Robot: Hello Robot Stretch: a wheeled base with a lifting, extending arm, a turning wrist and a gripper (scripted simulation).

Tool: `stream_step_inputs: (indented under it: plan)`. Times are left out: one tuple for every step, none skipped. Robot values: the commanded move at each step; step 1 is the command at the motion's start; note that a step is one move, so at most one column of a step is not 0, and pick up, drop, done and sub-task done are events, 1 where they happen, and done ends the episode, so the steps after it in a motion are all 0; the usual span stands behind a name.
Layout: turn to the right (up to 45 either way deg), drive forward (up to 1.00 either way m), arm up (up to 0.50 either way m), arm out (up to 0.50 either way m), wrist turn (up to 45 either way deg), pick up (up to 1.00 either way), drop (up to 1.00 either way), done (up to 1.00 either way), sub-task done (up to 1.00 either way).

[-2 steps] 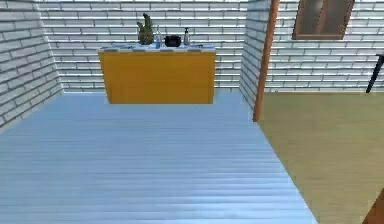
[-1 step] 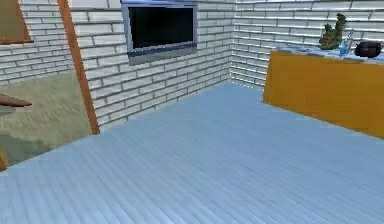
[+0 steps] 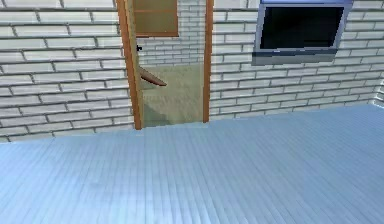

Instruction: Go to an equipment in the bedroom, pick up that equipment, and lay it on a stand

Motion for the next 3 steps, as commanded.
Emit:
stream_step_inputs:
  plan:
    - [0.0,1.0,0.0,0.0,0.0,0.0,0.0,0.0,0.0]
    - [-3.0,0.0,0.0,0.0,0.0,0.0,0.0,0.0,0.0]
    - [0.0,1.0,0.0,0.0,0.0,0.0,0.0,0.0,0.0]
